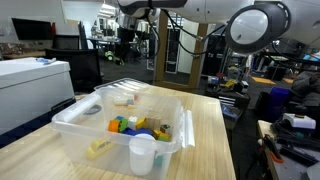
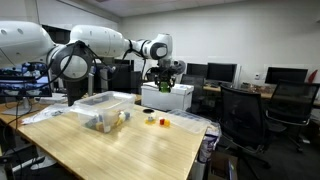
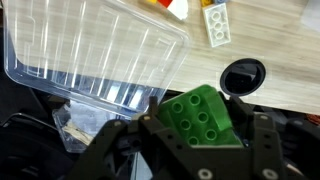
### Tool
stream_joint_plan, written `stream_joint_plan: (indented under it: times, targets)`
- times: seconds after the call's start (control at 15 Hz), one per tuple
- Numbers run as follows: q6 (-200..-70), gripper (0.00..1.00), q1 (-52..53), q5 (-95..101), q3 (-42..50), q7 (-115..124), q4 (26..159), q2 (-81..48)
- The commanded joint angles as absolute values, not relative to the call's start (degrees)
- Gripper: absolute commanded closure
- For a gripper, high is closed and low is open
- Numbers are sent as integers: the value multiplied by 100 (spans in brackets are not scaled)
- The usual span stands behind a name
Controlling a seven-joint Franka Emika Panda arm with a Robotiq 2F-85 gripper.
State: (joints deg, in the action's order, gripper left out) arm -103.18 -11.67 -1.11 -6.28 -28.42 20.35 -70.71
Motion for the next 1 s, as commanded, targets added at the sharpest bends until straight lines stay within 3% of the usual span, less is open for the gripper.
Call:
stream_joint_plan:
  times: [0.0,0.6,0.93]
  targets:
    - [-10437,55,-1085,-219,-599,-2970,2093,-7016]
    - [-10298,55,-722,-247,-1103,-4379,2028,-6983]
    - [-11726,55,-688,-555,-1147,-4890,2023,-6740]
